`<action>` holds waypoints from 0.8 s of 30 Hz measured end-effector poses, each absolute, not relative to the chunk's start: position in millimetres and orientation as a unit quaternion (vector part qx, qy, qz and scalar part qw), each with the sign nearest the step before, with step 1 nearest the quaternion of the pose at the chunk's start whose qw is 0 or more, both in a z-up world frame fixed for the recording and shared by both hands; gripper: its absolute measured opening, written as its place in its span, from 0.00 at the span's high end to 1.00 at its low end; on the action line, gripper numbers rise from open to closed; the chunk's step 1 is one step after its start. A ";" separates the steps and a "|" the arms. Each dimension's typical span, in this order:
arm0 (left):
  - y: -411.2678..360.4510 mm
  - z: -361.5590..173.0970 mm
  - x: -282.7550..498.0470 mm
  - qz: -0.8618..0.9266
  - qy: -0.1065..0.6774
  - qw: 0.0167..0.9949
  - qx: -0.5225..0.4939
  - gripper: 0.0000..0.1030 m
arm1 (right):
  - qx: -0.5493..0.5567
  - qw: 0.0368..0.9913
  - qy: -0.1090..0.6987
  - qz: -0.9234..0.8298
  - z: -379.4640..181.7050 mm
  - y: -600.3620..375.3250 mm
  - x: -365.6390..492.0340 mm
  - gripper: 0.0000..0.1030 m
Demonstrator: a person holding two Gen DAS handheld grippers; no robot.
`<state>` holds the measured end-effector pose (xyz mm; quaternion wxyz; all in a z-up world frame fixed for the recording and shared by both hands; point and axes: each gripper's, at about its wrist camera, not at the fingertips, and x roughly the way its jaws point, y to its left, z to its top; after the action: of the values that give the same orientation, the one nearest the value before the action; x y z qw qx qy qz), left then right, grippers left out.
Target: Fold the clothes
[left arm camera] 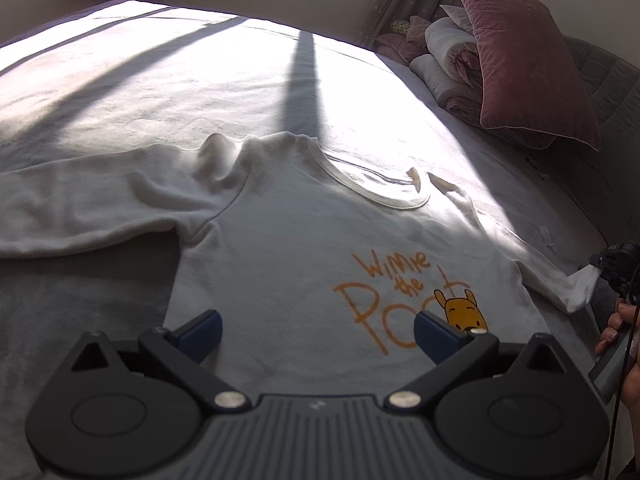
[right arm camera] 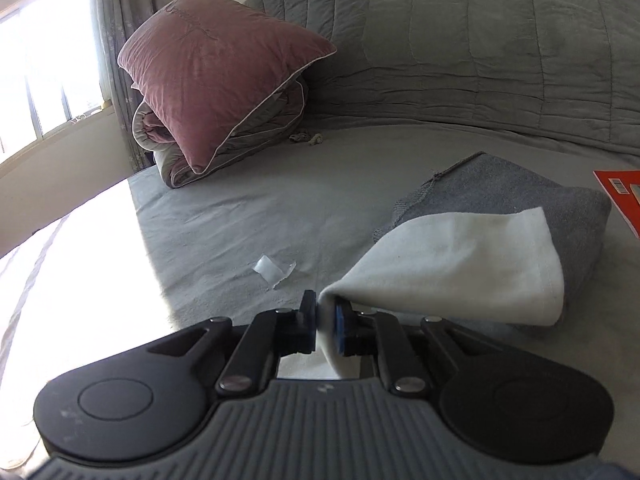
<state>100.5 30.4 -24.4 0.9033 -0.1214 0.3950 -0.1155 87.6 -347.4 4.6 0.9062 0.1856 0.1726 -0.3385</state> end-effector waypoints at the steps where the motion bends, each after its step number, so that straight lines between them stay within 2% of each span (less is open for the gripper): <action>1: 30.3 -24.7 100.7 -0.115 0.396 0.903 -0.121 0.01 | 0.179 0.911 0.164 -0.333 8.5 -341.5 90.5 0.89; 11: 30.0 -27.3 101.9 -0.112 0.396 0.905 -0.111 0.01 | 0.127 0.956 0.116 -0.237 27.3 -270.1 115.8 0.89; 19: 33.4 -26.8 100.8 -0.094 0.379 0.915 -0.103 0.01 | 0.076 0.981 0.115 -0.138 23.1 -220.4 125.5 0.89; 24: 38.1 -27.0 101.4 -0.081 0.370 0.920 -0.105 0.01 | 0.025 0.988 0.142 -0.050 8.1 -195.6 131.4 0.89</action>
<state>101.4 38.1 -27.0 0.9195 -0.1046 0.3700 -0.0812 131.4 -195.6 8.1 0.9883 0.0255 0.1416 -0.0504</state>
